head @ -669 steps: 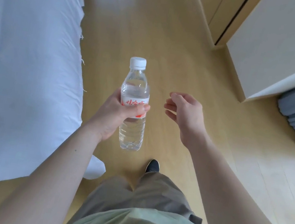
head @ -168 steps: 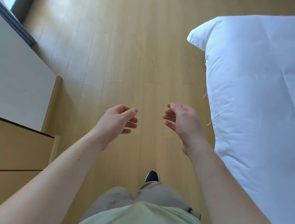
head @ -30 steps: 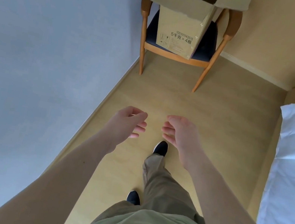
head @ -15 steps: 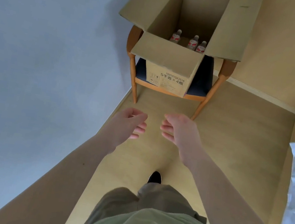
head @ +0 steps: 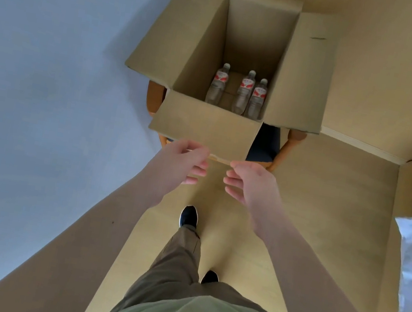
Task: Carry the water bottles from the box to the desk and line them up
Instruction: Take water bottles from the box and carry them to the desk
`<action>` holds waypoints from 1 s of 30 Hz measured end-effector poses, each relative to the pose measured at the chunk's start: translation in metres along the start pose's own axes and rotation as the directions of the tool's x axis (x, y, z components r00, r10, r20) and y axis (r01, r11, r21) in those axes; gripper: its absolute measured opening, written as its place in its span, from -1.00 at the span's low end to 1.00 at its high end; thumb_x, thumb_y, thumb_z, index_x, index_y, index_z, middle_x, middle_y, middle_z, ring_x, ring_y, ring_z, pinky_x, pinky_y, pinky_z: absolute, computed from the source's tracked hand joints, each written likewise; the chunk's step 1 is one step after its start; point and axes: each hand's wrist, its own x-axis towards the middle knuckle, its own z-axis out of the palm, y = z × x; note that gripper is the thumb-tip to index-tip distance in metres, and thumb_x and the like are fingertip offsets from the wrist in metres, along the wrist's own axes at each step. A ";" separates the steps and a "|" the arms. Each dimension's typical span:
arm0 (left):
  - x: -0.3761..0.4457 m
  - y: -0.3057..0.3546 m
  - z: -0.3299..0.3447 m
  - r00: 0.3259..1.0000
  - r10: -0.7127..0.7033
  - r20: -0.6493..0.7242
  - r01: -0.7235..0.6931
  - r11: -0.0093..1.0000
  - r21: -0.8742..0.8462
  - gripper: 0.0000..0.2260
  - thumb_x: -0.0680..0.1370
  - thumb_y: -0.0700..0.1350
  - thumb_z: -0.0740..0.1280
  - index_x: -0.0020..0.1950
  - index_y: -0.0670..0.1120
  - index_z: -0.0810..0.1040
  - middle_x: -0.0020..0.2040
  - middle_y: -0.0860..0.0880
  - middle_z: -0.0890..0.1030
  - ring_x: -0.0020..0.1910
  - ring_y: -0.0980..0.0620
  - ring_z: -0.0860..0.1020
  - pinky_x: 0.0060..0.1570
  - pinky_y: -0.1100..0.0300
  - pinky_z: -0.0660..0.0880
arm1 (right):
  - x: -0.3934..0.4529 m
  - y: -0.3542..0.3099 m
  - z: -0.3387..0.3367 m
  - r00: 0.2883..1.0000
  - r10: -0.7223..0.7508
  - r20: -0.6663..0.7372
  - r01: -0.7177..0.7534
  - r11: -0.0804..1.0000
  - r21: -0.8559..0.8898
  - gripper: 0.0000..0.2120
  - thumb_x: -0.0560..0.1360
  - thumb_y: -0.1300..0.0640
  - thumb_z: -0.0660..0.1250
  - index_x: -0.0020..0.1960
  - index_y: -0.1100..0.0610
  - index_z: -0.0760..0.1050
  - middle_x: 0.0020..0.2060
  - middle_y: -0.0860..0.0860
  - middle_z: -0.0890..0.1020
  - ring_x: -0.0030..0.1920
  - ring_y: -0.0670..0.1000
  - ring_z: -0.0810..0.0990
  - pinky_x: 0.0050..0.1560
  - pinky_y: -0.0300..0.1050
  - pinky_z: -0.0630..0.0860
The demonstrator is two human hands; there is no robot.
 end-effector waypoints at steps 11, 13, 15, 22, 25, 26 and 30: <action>0.130 0.078 -0.033 0.992 0.042 0.117 -0.045 0.999 0.021 -0.86 0.64 0.05 0.33 0.13 0.04 0.59 -0.10 0.08 0.74 -0.06 0.14 0.72 -0.04 0.17 0.66 | 0.097 -0.092 0.038 0.993 -0.035 -0.114 0.043 0.997 0.071 -0.86 0.63 0.09 0.31 0.08 0.06 0.64 -0.08 0.02 0.70 -0.01 -0.02 0.71 0.06 -0.10 0.67; 0.149 0.087 -0.037 0.991 0.037 0.130 -0.041 0.999 0.034 -0.86 0.64 0.05 0.33 0.13 0.05 0.60 -0.10 0.10 0.74 -0.07 0.15 0.72 -0.08 0.20 0.66 | 0.110 -0.102 0.042 0.990 -0.035 -0.139 0.046 0.996 0.073 -0.86 0.63 0.08 0.31 0.08 0.03 0.64 -0.08 0.00 0.71 -0.02 -0.04 0.72 0.05 -0.11 0.67; 0.167 0.095 -0.038 0.989 0.030 0.142 -0.036 0.999 0.041 -0.86 0.63 0.06 0.34 0.12 0.05 0.60 -0.11 0.11 0.73 -0.07 0.15 0.72 -0.07 0.19 0.66 | 0.121 -0.111 0.043 0.986 -0.033 -0.161 0.046 0.996 0.078 -0.86 0.63 0.07 0.31 0.09 0.02 0.64 -0.06 0.00 0.71 -0.03 -0.07 0.72 0.05 -0.13 0.66; 0.221 0.115 -0.028 0.981 0.009 0.194 -0.027 0.996 0.088 -0.87 0.63 0.07 0.34 0.11 0.08 0.60 -0.13 0.13 0.73 -0.09 0.16 0.72 -0.09 0.19 0.66 | 0.156 -0.136 0.038 0.974 -0.009 -0.224 0.028 0.996 0.081 -0.87 0.64 0.04 0.30 0.09 -0.01 0.62 -0.04 -0.02 0.71 0.00 -0.06 0.71 0.11 -0.10 0.66; 0.241 0.122 -0.021 0.980 -0.002 0.200 -0.021 0.994 0.112 -0.88 0.64 0.07 0.33 0.11 0.09 0.59 -0.14 0.16 0.72 -0.10 0.19 0.71 -0.17 0.27 0.64 | 0.172 -0.145 0.032 0.973 0.007 -0.230 0.013 0.996 0.084 -0.87 0.64 0.03 0.30 0.11 -0.01 0.61 -0.04 -0.02 0.71 0.01 -0.06 0.71 0.12 -0.09 0.66; 0.247 0.124 -0.018 0.980 -0.004 0.200 -0.019 0.993 0.113 -0.89 0.64 0.07 0.33 0.11 0.09 0.59 -0.14 0.16 0.71 -0.10 0.19 0.71 -0.17 0.28 0.64 | 0.178 -0.148 0.029 0.973 0.011 -0.231 0.009 0.996 0.085 -0.87 0.64 0.03 0.31 0.11 -0.02 0.61 -0.04 -0.03 0.71 0.01 -0.06 0.70 0.12 -0.10 0.66; 0.270 0.132 -0.008 0.984 -0.014 0.176 -0.005 0.994 0.107 -0.90 0.64 0.07 0.34 0.11 0.10 0.59 -0.14 0.16 0.71 -0.09 0.19 0.71 -0.12 0.23 0.65 | 0.203 -0.160 0.020 0.978 0.028 -0.206 -0.014 0.997 0.072 -0.89 0.64 0.00 0.31 0.10 -0.05 0.60 -0.05 -0.06 0.70 0.01 -0.08 0.70 0.10 -0.14 0.66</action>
